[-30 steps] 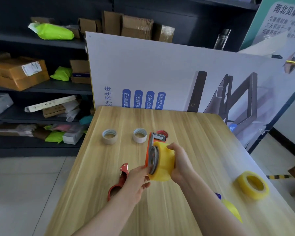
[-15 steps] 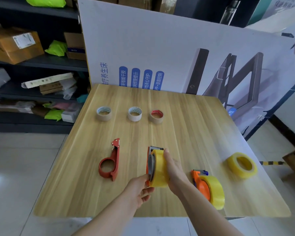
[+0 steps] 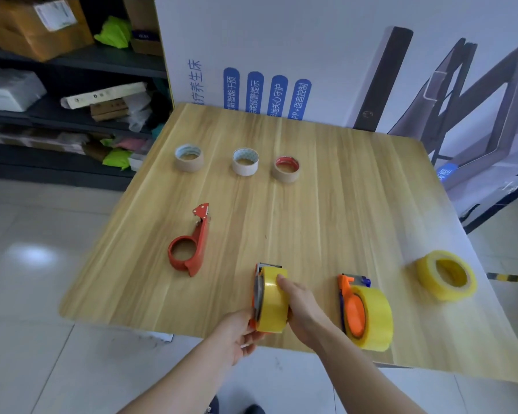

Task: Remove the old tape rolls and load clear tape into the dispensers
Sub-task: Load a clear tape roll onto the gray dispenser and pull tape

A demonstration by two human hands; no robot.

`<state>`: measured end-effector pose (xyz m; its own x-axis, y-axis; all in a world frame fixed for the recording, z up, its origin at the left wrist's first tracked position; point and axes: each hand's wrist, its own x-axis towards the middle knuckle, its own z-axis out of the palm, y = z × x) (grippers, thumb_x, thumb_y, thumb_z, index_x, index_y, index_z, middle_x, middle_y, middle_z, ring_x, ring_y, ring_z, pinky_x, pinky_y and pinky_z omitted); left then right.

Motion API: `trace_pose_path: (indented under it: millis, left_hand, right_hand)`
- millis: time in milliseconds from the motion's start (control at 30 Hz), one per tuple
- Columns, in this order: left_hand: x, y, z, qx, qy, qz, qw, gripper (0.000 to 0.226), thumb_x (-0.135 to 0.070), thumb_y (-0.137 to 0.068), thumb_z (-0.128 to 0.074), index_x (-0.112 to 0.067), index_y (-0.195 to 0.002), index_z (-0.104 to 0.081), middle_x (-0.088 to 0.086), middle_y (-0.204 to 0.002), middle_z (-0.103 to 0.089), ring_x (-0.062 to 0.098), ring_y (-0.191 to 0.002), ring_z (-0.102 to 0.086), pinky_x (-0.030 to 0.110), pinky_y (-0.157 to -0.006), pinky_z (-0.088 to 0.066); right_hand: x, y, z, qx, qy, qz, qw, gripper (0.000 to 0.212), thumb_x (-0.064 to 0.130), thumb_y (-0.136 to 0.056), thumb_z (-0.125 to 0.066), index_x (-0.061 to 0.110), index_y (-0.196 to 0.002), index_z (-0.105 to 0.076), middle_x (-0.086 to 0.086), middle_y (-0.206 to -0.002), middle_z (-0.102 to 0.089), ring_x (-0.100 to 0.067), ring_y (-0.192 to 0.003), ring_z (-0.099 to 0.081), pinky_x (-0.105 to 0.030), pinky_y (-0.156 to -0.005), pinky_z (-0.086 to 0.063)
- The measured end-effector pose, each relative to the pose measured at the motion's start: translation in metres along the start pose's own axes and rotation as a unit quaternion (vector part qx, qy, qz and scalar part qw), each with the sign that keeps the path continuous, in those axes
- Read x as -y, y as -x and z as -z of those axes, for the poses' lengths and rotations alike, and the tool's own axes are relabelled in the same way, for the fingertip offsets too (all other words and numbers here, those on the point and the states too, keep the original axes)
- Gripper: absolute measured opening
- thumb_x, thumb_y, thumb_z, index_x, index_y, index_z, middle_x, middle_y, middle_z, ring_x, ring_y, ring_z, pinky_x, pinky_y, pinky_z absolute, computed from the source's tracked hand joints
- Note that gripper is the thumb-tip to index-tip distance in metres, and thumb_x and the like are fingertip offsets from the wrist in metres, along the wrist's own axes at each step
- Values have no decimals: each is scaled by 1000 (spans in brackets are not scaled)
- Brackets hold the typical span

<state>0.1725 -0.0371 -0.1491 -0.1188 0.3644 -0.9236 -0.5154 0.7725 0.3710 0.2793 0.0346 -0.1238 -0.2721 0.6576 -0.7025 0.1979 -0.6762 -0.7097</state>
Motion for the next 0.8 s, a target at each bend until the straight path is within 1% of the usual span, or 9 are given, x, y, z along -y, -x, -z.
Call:
trace_pose_path:
  millis: [167, 300, 400, 500, 567, 600, 667, 700, 800]
  left_hand:
    - [3, -13, 1, -14, 3, 1, 1000, 22, -17, -92, -47, -14, -74, -59, 6, -71, -63, 18, -65, -57, 25, -59, -39]
    - [1, -17, 5, -8, 13, 1, 1000, 20, -10, -93, -48, -6, -86, -66, 16, -83, -66, 18, -61, -55, 23, -49, -46]
    - [-2, -14, 6, 5, -69, -4, 998, 24, -16, -93, -50, -1, -96, -69, 18, -86, -67, 21, -62, -57, 26, -51, -51]
    - [-3, -9, 6, -5, -210, -4, 978, 27, -23, -93, -44, -9, -87, -66, 9, -80, -66, 19, -58, -52, 24, -53, -48]
    - [-4, -7, 8, -55, -281, -54, 957, 26, -28, -92, -42, -13, -86, -63, 4, -81, -64, 19, -63, -51, 23, -56, -41]
    - [-4, -7, 9, -89, -299, -107, 944, 27, -29, -93, -42, -13, -88, -63, 4, -84, -64, 21, -69, -53, 25, -59, -40]
    - [-8, -1, 8, -118, -263, -220, 932, 29, -28, -96, -41, -13, -84, -62, 3, -82, -63, 23, -77, -55, 30, -64, -40]
    - [-10, 4, 8, -104, -224, -258, 934, 30, -28, -98, -41, -14, -78, -60, 1, -77, -60, 21, -76, -54, 30, -64, -39]
    - [-10, 14, 7, -59, -211, -304, 927, 35, -31, -98, -45, -5, -83, -62, 2, -76, -57, 15, -72, -50, 27, -62, -37]
  right_hand:
    - [-7, -4, -2, 13, 27, -2, 1000, 35, 36, -98, -51, 7, -115, -61, -15, -108, -71, -28, -101, -66, -46, -95, -49]
    - [-13, -4, -3, 25, 51, -13, 998, 37, 37, -99, -50, 10, -122, -59, -12, -114, -70, -29, -109, -65, -49, -101, -47]
    - [-16, -3, -2, 34, 59, -18, 998, 32, 34, -99, -50, 11, -120, -60, -11, -115, -70, -28, -110, -64, -48, -102, -46]
    - [-17, 1, 0, 32, 80, -18, 996, 27, 33, -98, -52, 13, -114, -61, -11, -116, -69, -27, -111, -63, -46, -102, -47]
    - [-19, 3, 1, 34, 85, -13, 996, 30, 40, -95, -55, 17, -113, -62, -10, -118, -68, -28, -112, -62, -47, -103, -46]
    - [-20, 3, 0, 29, 92, -9, 995, 42, 48, -89, -58, 17, -117, -61, -8, -119, -67, -26, -113, -61, -48, -103, -46]
    - [-25, -1, 0, 23, 96, -8, 995, 75, 64, -70, -62, 17, -128, -56, -3, -125, -64, -23, -117, -59, -46, -103, -46]
    - [-27, -3, 1, 22, 94, -10, 995, 80, 66, -68, -62, 17, -131, -54, -2, -126, -64, -23, -117, -58, -46, -104, -46]
    - [-31, 0, -1, 12, 91, -9, 996, 72, 65, -70, -64, 18, -123, -59, -4, -122, -66, -24, -116, -60, -46, -104, -45]
